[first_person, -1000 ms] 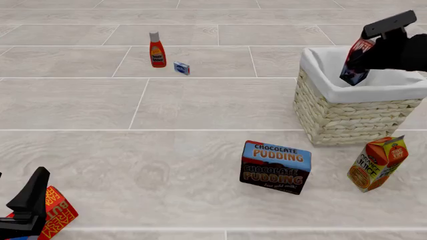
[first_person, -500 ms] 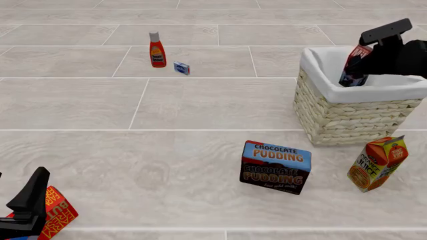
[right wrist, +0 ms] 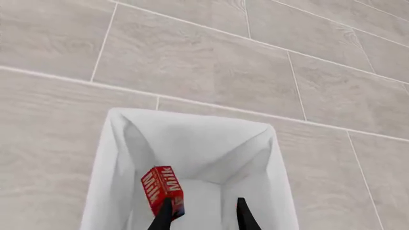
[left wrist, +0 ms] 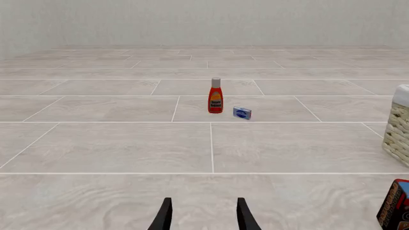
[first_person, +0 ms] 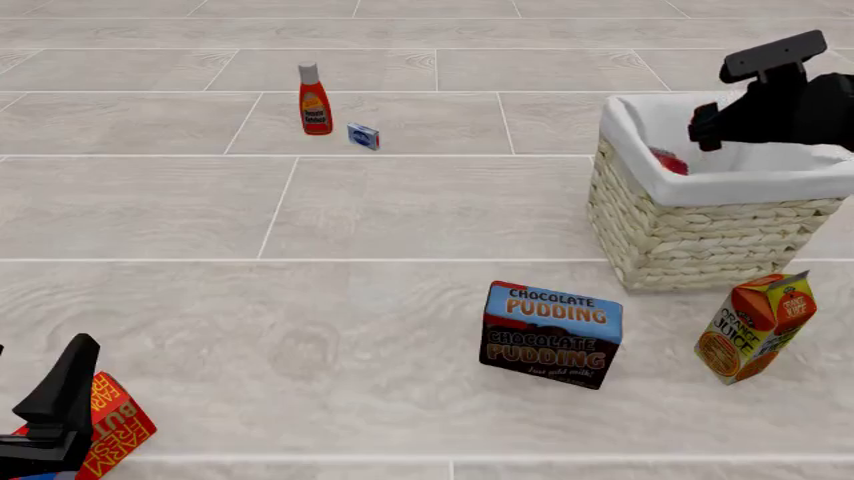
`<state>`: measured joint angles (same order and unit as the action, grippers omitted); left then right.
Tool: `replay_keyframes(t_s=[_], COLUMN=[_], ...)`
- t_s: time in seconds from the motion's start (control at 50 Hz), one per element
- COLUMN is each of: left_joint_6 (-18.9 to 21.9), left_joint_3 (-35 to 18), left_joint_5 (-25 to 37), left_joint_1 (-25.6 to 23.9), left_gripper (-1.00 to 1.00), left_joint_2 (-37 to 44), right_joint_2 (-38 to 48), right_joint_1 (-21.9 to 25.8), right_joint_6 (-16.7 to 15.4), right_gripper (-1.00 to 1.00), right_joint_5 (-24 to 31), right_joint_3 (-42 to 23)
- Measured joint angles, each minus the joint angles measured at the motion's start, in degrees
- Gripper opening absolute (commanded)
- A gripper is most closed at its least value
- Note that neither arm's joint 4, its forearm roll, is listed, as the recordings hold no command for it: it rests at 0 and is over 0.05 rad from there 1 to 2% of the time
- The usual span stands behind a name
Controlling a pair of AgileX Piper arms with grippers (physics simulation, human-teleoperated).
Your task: Pick the milk and place it in the basket.
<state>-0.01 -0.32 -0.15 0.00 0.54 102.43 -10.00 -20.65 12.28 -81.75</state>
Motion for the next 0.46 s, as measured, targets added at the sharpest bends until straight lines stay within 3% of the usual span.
replay_keyframes(t_s=[0.46], left_joint_6=[0.0], left_joint_3=[0.0], left_joint_5=[0.0], left_joint_1=[0.0], left_gripper=[1.00], left_joint_2=[0.0], right_joint_2=[-1.8], right_joint_1=[0.6], right_joint_6=[0.6], right_gripper=[1.00], right_joint_5=[0.8], right_joint_3=[0.2])
